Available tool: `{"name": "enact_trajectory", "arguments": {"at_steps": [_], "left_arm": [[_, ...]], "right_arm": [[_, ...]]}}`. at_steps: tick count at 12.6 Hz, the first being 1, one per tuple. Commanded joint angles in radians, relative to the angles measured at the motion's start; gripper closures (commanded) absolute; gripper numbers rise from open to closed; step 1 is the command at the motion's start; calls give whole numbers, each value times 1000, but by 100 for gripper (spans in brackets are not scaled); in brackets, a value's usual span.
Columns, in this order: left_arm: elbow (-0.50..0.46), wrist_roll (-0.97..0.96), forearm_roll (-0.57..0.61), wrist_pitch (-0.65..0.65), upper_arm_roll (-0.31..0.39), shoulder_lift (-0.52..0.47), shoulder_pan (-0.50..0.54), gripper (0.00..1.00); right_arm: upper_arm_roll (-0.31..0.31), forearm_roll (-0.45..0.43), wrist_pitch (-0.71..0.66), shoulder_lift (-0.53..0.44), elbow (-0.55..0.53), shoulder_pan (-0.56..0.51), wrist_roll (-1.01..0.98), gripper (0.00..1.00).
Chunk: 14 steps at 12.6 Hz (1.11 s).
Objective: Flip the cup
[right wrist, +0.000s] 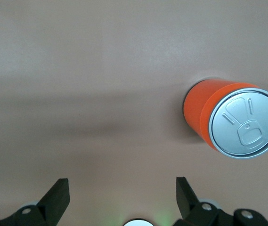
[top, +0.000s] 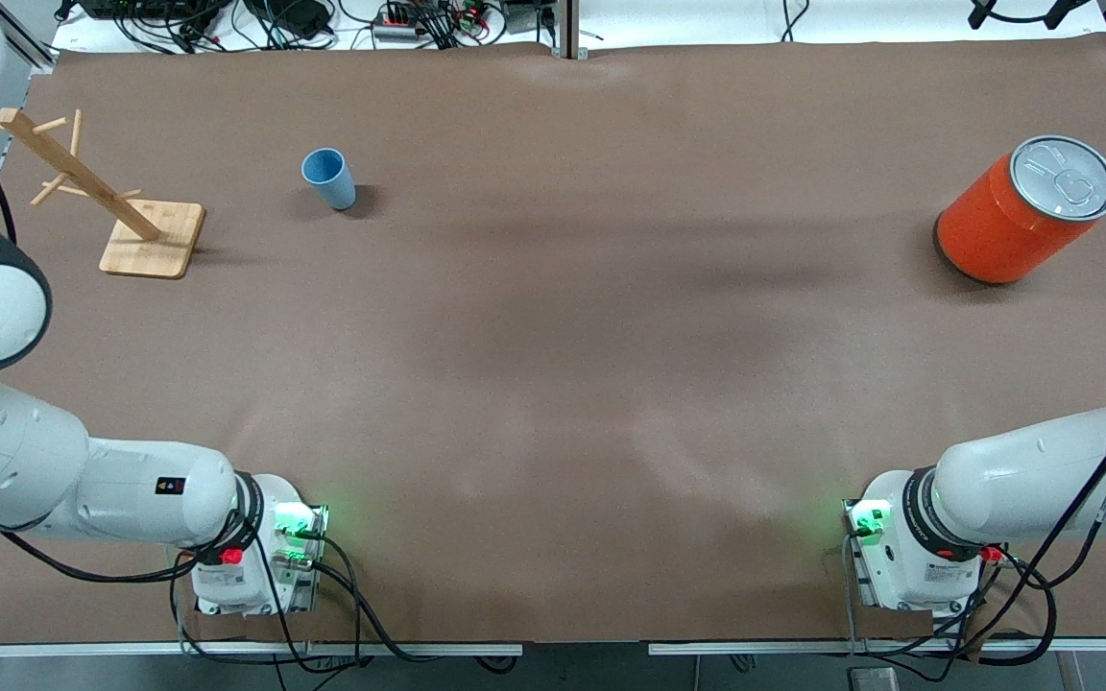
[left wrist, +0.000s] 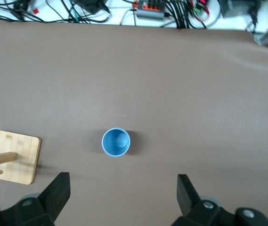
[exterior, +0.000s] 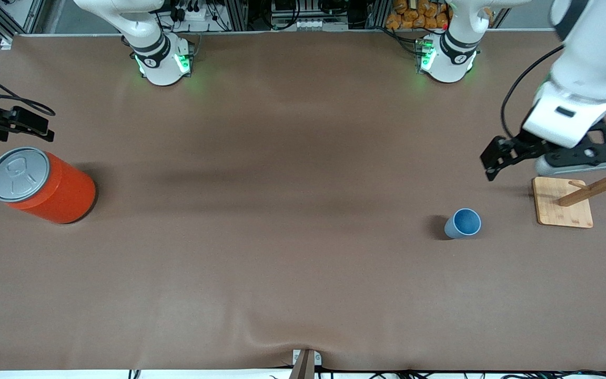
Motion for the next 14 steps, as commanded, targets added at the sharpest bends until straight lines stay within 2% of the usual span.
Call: {"name": "enact_trajectory", "arguments": {"at_steps": [1,3,5,6,9,14], "left_arm": [[-11,81,-84,-131,35,-54,11,0],[-32,94,-89,-226,38,-101,10,0],[-138,156,-91,-237,38,-179,14,0],[-146,161,-91,-242,40,-186,24,0],[-121,241,-89,-243,98,-183,35,0],[-86,258,-78,-268,84,-169,69,0]], "right_arm": [[4,13,-10,9,23,-10,-11,0],[4,14,-10,10,23,-9,-11,0],[4,13,-10,10,23,-10,-11,0],[4,14,-10,9,23,-10,-11,0],[4,14,-10,10,23,-10,-11,0],[4,14,-10,10,23,-9,-11,0]]}}
